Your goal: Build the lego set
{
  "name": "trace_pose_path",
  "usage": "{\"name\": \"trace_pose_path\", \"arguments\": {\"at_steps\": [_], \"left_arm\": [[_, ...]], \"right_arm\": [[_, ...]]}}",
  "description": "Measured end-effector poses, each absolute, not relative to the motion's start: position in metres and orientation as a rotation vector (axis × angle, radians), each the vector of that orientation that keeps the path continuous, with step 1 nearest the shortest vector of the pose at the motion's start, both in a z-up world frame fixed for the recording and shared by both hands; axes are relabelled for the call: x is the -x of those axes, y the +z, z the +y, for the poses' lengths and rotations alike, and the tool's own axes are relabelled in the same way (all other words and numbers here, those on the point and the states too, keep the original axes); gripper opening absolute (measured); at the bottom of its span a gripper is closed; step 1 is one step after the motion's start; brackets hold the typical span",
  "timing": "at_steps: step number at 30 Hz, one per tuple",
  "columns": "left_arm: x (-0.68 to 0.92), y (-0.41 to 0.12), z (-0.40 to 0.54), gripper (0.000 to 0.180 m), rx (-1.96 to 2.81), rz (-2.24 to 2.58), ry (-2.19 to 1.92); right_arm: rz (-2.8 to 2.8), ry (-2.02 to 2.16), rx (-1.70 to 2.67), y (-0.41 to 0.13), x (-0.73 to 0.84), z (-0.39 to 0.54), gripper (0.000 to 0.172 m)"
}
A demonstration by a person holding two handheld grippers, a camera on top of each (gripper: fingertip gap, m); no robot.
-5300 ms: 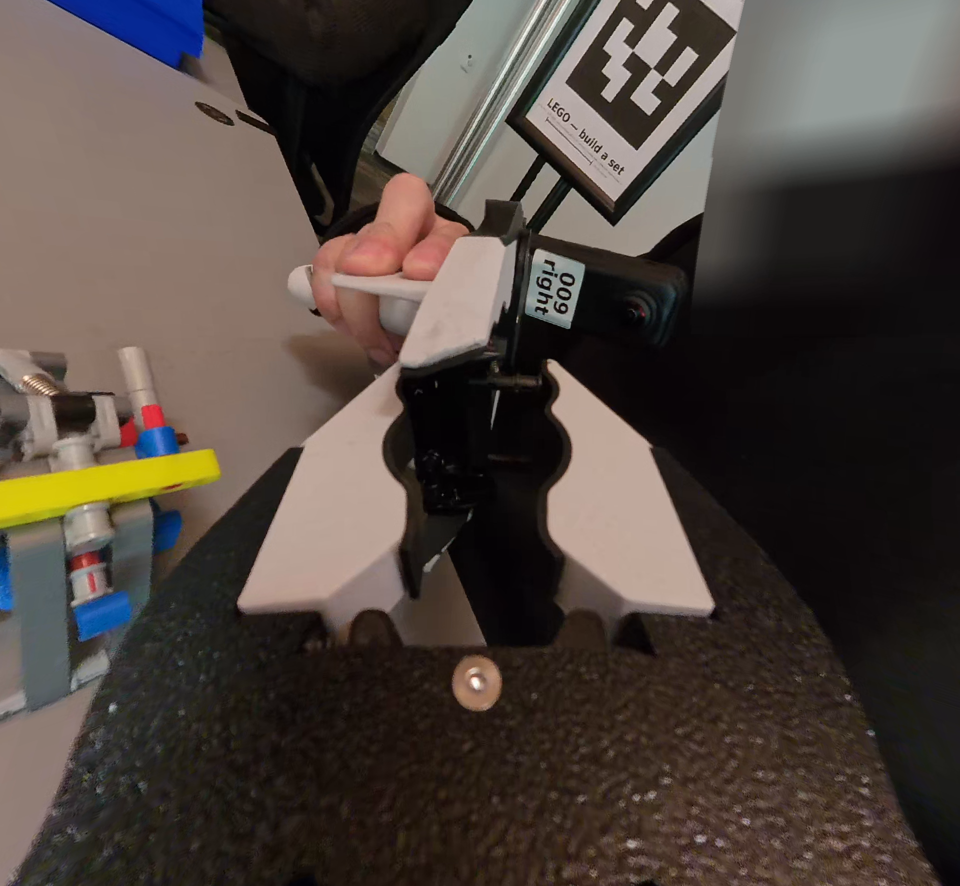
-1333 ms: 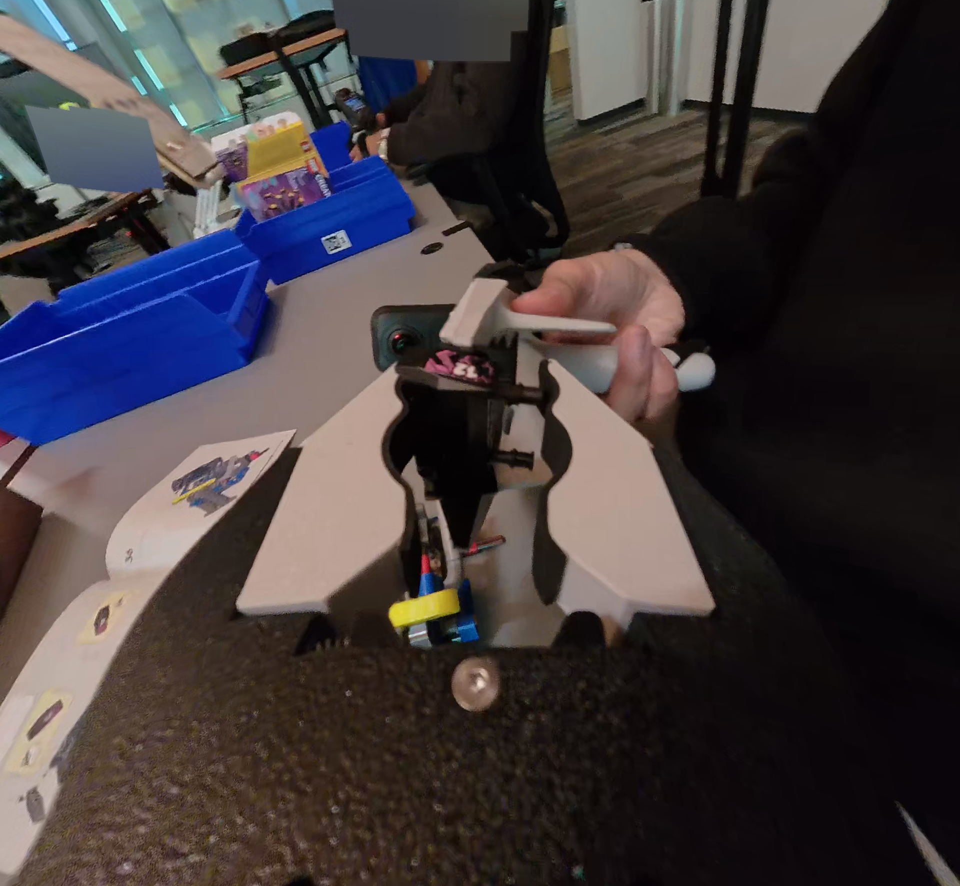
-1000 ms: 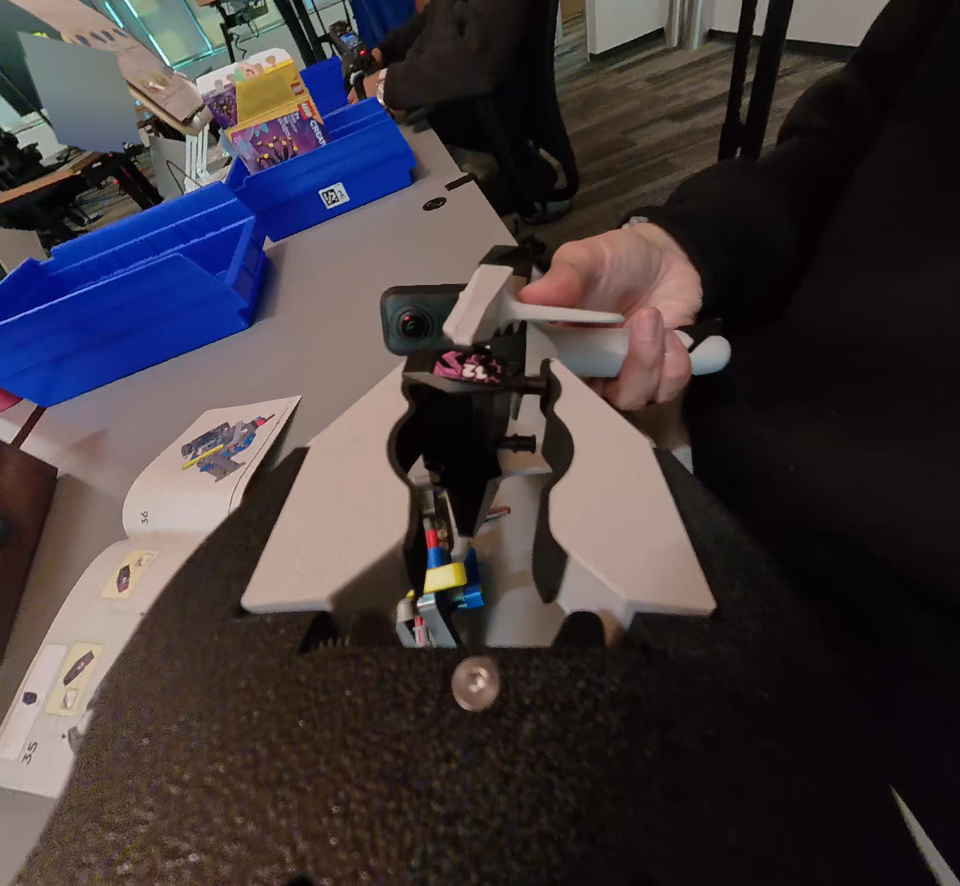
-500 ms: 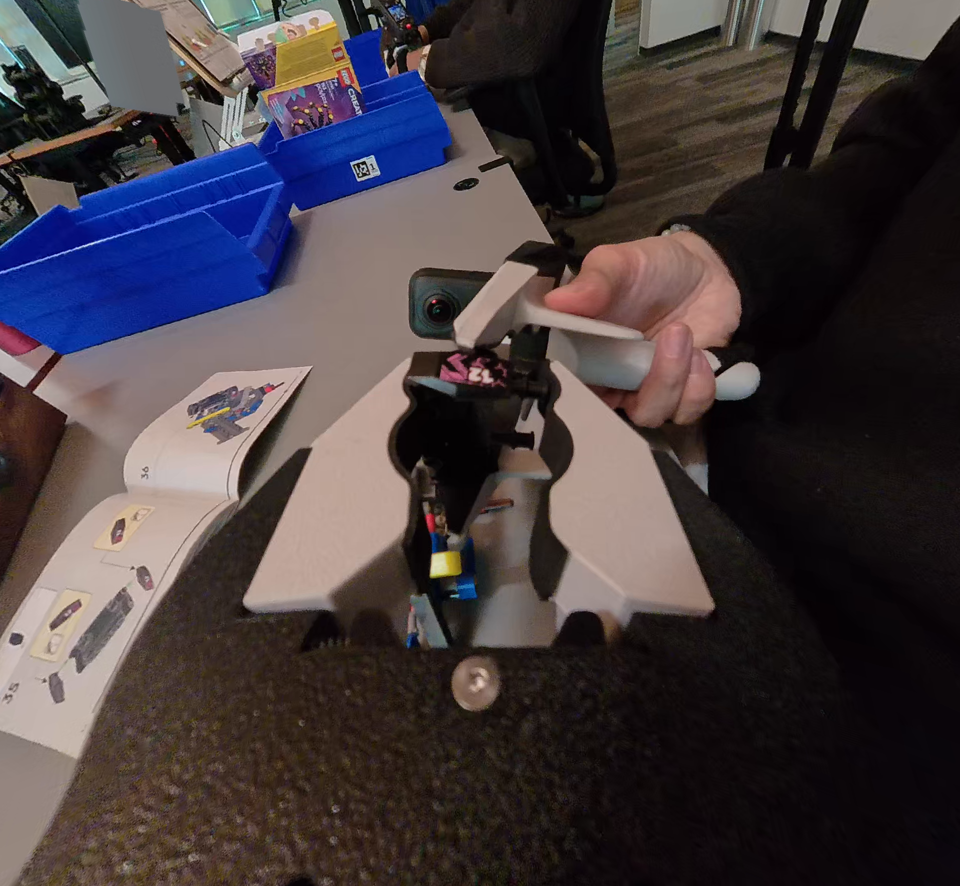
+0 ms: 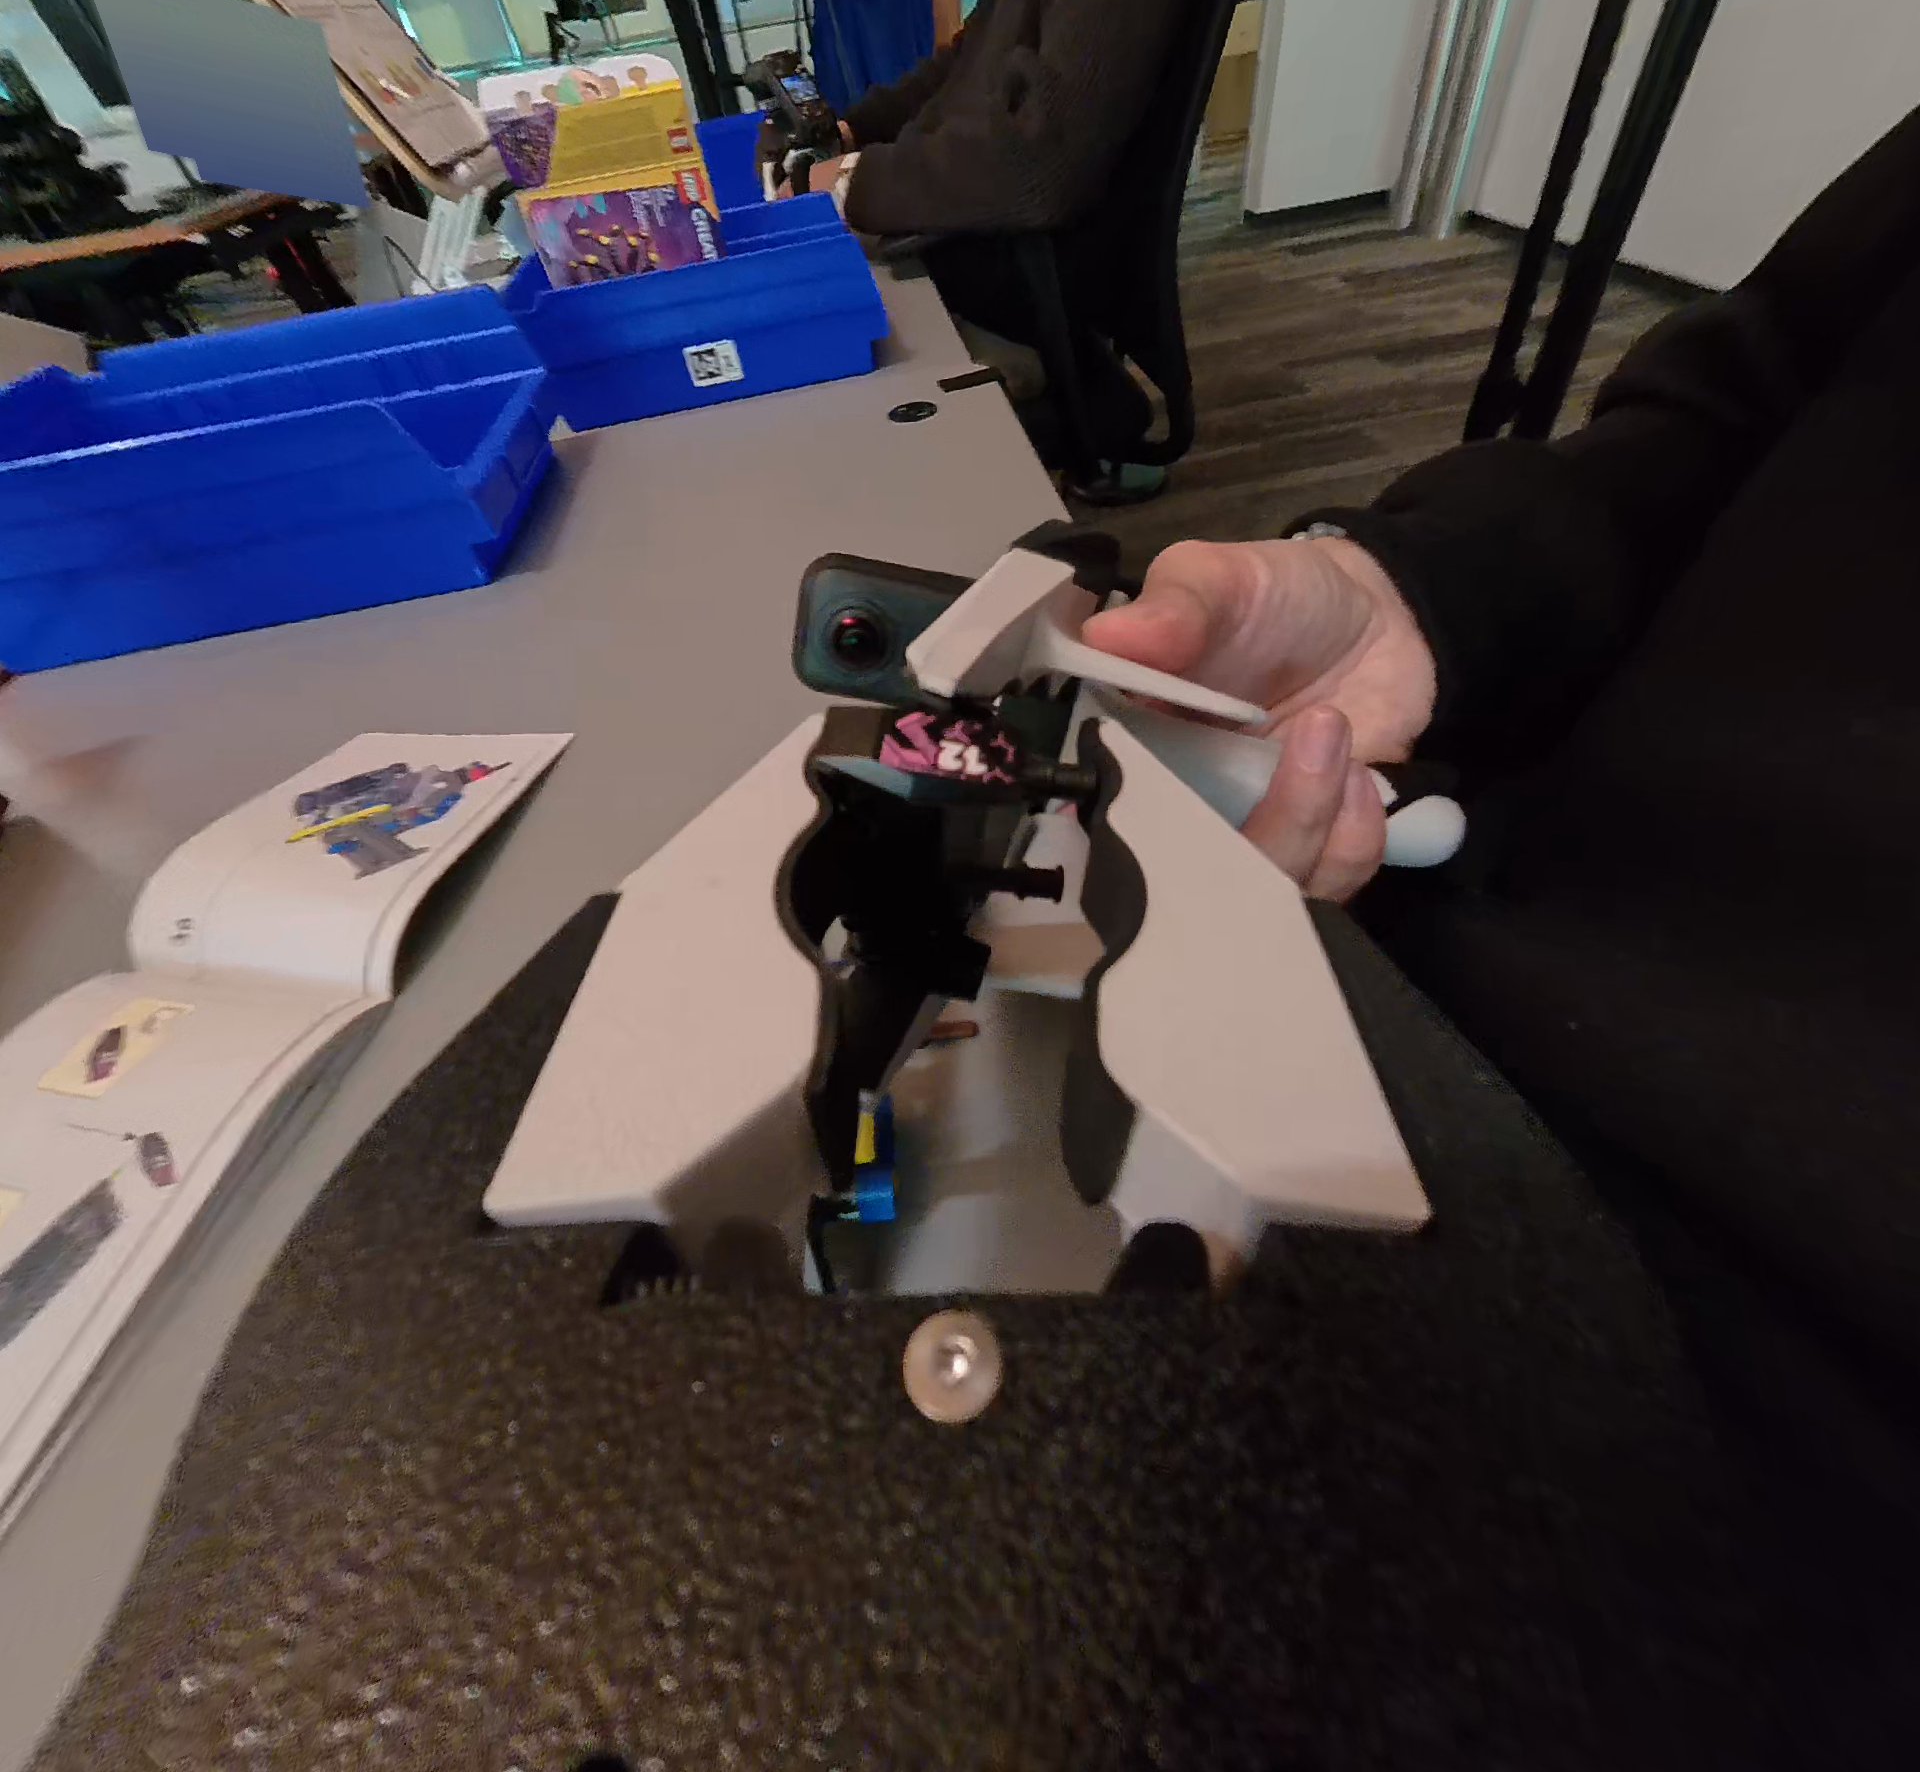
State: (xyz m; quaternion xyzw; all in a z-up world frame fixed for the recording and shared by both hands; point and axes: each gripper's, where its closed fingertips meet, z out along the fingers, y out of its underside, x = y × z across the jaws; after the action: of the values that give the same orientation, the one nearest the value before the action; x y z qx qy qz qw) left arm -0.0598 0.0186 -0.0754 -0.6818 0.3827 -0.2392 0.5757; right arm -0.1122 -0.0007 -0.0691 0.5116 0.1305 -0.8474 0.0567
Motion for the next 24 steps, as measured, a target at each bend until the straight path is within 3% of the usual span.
{"name": "trace_pose_path", "arguments": {"at_steps": [24], "left_arm": [[0.0572, -0.0732, 0.016, 0.04, 1.608, 0.914, -0.577]], "right_arm": [[0.524, -2.6, -1.576, -0.0682, 0.1114, -0.0037, 0.065]]}}
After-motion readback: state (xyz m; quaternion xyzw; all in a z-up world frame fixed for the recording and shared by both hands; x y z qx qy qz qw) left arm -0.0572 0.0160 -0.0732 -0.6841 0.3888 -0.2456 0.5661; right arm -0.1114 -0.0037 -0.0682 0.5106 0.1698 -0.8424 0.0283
